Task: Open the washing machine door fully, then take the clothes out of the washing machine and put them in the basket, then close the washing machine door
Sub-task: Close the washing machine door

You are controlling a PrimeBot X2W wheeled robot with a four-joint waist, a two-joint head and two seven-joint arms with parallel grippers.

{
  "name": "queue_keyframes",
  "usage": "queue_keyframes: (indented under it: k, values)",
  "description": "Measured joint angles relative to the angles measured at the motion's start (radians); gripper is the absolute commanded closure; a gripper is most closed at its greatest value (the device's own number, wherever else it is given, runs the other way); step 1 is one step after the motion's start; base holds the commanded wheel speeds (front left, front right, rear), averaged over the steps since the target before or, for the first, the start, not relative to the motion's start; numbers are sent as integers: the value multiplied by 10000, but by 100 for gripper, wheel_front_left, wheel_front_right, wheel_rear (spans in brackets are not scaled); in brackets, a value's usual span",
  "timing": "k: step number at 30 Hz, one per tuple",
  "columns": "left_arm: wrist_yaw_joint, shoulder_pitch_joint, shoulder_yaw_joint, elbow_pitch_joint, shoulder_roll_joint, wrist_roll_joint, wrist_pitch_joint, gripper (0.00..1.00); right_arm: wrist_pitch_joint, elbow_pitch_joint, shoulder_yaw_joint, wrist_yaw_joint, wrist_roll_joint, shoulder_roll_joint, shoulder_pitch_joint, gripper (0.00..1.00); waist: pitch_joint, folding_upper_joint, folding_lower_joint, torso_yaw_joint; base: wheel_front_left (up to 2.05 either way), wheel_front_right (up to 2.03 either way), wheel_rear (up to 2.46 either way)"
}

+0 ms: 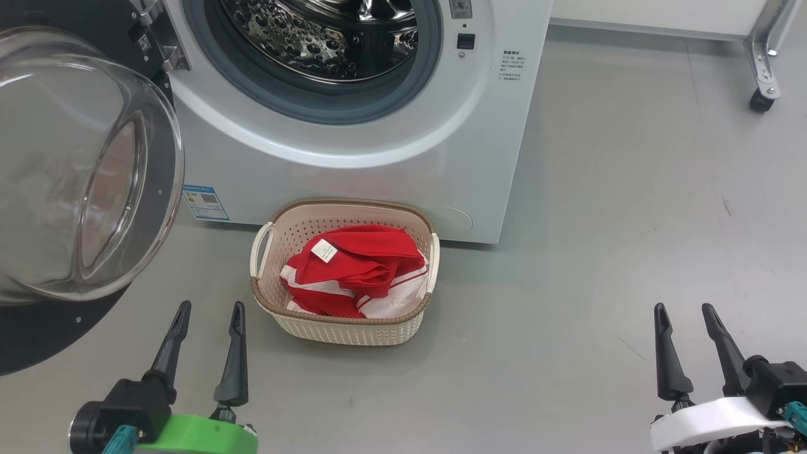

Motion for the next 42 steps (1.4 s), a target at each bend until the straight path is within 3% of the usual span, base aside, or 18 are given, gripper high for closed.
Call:
queue_keyframes:
  k: [26,42]
  values:
    - [12,0,-50,-132,2,-2,0,0,0,-130,-52,0,0,-33,-2,0,43,0,0,92,0,0,0]
    - [290,-12,-176,-288,6,-194,0,0,0,-529,311,0,-40,-399,-1,0,315,0,0,1327,0,0,0]
